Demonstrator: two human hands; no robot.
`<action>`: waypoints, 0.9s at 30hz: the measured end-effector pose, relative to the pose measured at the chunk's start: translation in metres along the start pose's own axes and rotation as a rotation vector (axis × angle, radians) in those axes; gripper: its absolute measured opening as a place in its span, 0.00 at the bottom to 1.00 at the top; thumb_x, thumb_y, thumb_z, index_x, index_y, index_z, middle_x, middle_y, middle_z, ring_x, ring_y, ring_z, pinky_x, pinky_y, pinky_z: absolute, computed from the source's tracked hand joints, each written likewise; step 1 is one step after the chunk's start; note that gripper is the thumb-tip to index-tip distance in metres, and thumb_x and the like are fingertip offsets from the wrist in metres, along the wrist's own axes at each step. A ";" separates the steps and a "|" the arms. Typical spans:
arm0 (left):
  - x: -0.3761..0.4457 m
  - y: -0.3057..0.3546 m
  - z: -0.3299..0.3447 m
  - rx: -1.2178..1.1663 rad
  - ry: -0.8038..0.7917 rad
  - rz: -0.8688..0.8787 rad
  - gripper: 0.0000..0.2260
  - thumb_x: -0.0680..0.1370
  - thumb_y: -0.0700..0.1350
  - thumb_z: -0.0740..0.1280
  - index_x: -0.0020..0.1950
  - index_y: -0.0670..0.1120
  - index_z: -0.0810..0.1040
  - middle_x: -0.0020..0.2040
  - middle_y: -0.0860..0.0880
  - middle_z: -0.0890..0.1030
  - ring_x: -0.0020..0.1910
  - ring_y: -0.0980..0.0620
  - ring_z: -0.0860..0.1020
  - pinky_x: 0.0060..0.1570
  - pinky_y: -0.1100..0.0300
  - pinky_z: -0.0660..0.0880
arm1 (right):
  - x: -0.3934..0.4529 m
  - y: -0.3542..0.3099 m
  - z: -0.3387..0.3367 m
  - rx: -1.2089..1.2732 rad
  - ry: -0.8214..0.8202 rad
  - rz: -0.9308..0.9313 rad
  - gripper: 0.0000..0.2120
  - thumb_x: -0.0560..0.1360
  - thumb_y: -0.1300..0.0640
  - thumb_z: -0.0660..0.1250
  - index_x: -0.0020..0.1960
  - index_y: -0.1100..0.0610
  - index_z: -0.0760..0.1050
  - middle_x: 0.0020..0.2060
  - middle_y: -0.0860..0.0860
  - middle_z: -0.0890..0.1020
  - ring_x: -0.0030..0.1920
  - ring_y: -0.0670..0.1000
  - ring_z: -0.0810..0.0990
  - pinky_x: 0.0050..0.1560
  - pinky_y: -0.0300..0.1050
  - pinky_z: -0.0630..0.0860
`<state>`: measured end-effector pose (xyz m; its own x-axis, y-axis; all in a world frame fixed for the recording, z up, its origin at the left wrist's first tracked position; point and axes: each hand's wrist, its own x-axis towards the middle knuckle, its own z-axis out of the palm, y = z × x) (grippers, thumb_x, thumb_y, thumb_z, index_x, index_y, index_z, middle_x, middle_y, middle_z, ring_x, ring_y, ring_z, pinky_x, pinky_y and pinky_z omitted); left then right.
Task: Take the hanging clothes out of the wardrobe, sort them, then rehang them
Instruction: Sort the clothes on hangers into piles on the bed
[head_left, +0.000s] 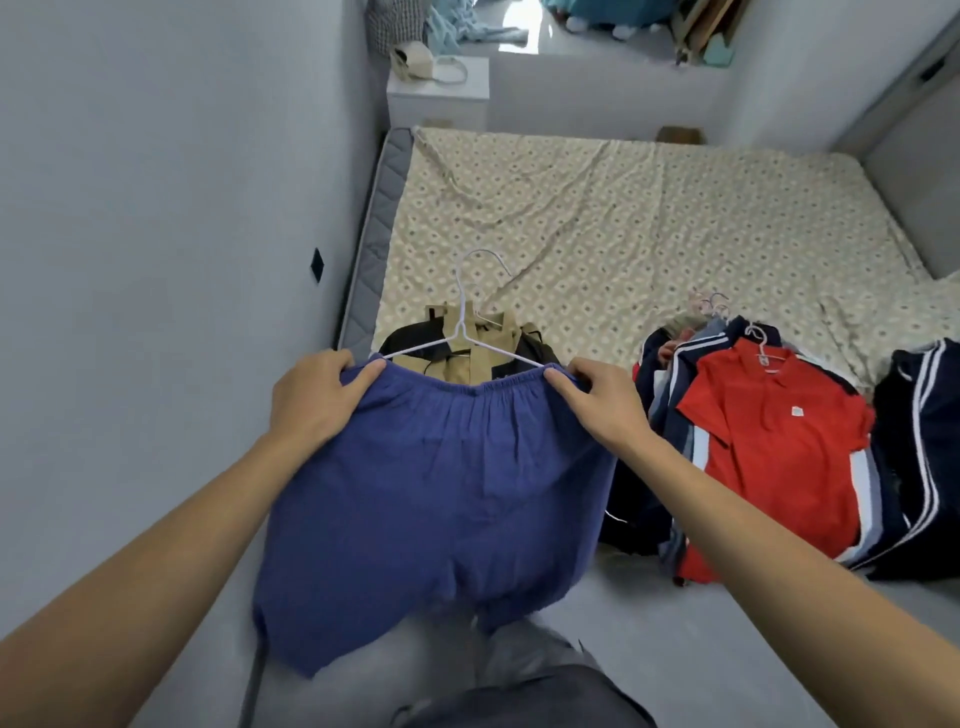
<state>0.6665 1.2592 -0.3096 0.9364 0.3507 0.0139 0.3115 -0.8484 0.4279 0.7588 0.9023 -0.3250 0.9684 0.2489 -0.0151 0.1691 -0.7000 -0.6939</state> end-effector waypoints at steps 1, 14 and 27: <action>0.022 0.001 0.014 0.008 -0.020 -0.001 0.27 0.83 0.64 0.61 0.35 0.44 0.67 0.32 0.49 0.74 0.32 0.49 0.72 0.32 0.54 0.63 | 0.024 0.012 0.006 0.003 -0.018 0.013 0.22 0.81 0.40 0.67 0.33 0.50 0.68 0.27 0.47 0.72 0.31 0.48 0.72 0.35 0.51 0.68; 0.251 -0.028 0.226 0.113 -0.257 -0.099 0.19 0.85 0.60 0.59 0.43 0.47 0.70 0.45 0.47 0.75 0.44 0.45 0.73 0.42 0.49 0.71 | 0.280 0.187 0.133 -0.017 -0.286 0.231 0.15 0.81 0.47 0.66 0.44 0.58 0.73 0.38 0.52 0.79 0.41 0.56 0.77 0.41 0.53 0.72; 0.259 -0.016 0.196 0.141 -0.326 -0.144 0.21 0.84 0.63 0.58 0.44 0.48 0.72 0.46 0.48 0.76 0.45 0.45 0.76 0.45 0.45 0.76 | 0.285 0.167 0.117 0.035 -0.306 0.268 0.16 0.82 0.46 0.66 0.42 0.56 0.72 0.37 0.51 0.77 0.39 0.54 0.75 0.40 0.53 0.71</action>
<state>0.9354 1.2860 -0.4901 0.8764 0.3453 -0.3358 0.4419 -0.8537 0.2754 1.0413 0.9349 -0.5293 0.8771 0.2523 -0.4086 -0.0934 -0.7450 -0.6605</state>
